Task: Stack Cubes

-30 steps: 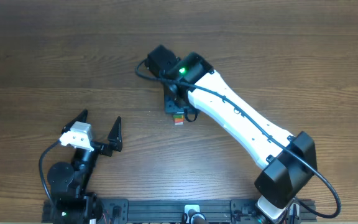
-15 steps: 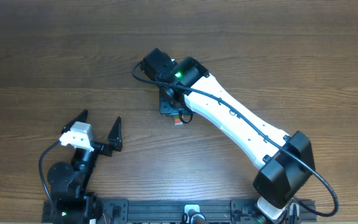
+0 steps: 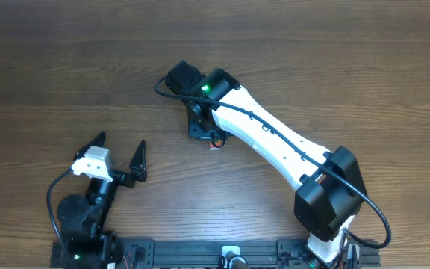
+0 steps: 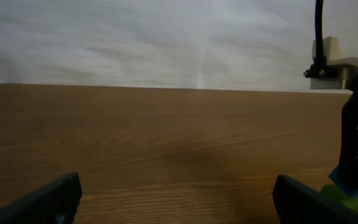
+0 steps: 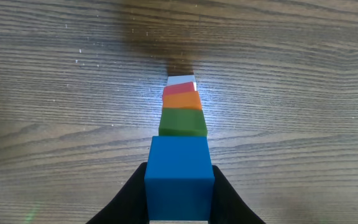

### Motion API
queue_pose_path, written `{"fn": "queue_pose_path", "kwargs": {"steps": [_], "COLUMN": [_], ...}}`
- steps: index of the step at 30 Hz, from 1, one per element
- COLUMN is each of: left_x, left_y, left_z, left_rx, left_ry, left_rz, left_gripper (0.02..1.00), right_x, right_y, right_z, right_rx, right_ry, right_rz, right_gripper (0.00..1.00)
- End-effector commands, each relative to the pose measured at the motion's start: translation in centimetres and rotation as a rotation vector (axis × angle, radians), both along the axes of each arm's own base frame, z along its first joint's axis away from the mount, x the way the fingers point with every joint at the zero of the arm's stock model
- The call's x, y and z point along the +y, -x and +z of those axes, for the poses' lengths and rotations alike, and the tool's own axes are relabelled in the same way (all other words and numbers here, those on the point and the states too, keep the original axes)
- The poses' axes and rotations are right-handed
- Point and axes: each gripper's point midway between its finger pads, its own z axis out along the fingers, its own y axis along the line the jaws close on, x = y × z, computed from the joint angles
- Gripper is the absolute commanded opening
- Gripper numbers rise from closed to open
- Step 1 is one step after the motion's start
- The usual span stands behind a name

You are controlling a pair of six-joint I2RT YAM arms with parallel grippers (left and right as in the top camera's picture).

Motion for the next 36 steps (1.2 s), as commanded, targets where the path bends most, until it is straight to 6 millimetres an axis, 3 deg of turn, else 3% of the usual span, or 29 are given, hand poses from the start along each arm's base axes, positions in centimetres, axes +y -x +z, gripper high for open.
{"fn": "queue_pose_path", "kwargs": {"steps": [1,29,31,33,36], "left_x": [-0.1,-0.1,-0.1,-0.1,-0.1], "left_y": [0.0,0.0,0.0,0.0,0.0], "left_z": [-0.1,-0.1,-0.1,-0.1,-0.1], "left_rx": [-0.006,-0.006,-0.006,-0.006,-0.006], "left_ry": [-0.010,-0.010,-0.010,-0.010,-0.010], "left_rz": [-0.009,-0.009,-0.009,-0.009,-0.009], "left_gripper": [1.000,1.000,1.000,1.000,0.998], "right_x": [0.1,-0.1,-0.1,-0.1,-0.1], "right_y": [0.2,0.0,0.0,0.0,0.0], "right_z": [-0.5,-1.8,-1.8,-1.8,-1.8], "right_rx": [0.014,0.038,0.038,0.038,0.038], "right_ry": [0.005,0.028,0.028,0.028,0.028], "right_rz": [-0.011,-0.018,-0.018,-0.018,-0.018], "right_gripper": [0.009,0.014,0.066,0.215,0.323]}}
